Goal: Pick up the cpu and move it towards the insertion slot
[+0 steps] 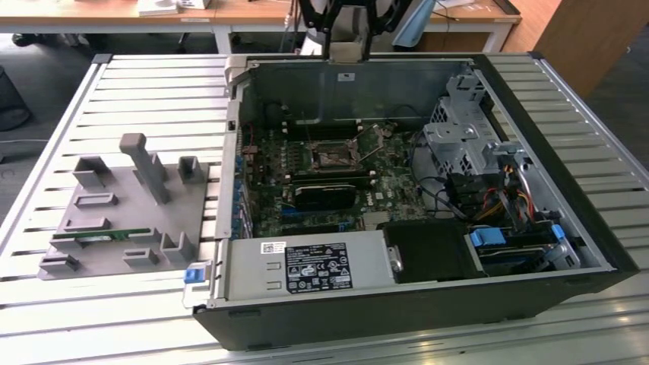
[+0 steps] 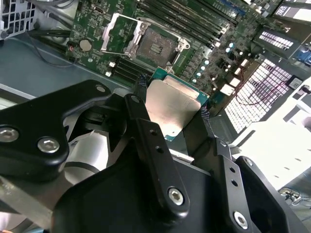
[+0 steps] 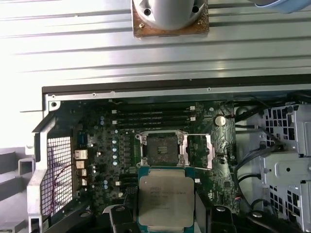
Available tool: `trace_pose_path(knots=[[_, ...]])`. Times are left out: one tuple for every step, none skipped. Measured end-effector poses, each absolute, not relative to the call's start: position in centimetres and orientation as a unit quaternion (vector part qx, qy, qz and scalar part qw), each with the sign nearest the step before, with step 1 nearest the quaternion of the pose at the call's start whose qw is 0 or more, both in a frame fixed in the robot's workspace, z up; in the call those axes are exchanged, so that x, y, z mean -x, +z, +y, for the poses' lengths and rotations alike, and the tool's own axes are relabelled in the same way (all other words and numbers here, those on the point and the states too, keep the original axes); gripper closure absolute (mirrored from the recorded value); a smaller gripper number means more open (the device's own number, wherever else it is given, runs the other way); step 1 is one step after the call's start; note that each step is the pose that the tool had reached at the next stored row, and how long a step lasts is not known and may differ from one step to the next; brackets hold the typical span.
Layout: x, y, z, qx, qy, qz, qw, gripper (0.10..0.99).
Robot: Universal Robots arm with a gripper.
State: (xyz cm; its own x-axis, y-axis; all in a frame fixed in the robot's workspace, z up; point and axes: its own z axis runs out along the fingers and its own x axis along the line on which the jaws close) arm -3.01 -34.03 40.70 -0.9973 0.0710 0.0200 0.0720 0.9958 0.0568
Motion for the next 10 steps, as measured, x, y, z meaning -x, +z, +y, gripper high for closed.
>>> trace_pose_path(knots=[[2.9, 40.7, -33.9, 0.036, -0.029, -0.999, 0.009, 0.541], [2.9, 40.7, -33.8, 0.036, -0.029, -0.999, 0.009, 0.541], [2.8, 40.7, -33.6, 0.036, -0.029, -0.999, 0.009, 0.541], [2.7, 40.6, -33.4, 0.036, -0.029, -0.999, 0.009, 0.541], [2.6, 40.6, -33.3, 0.036, -0.029, -0.999, 0.009, 0.541], [2.6, 40.6, -33.2, 0.036, -0.029, -0.999, 0.009, 0.541], [2.6, 40.6, -33.0, 0.036, -0.029, -0.999, 0.009, 0.541], [2.5, 40.6, -32.9, 0.036, -0.029, -0.999, 0.009, 0.541], [2.5, 40.6, -32.7, 0.036, -0.029, -0.999, 0.009, 0.541], [2.4, 40.6, -32.5, 0.036, -0.029, -0.999, 0.009, 0.541]])
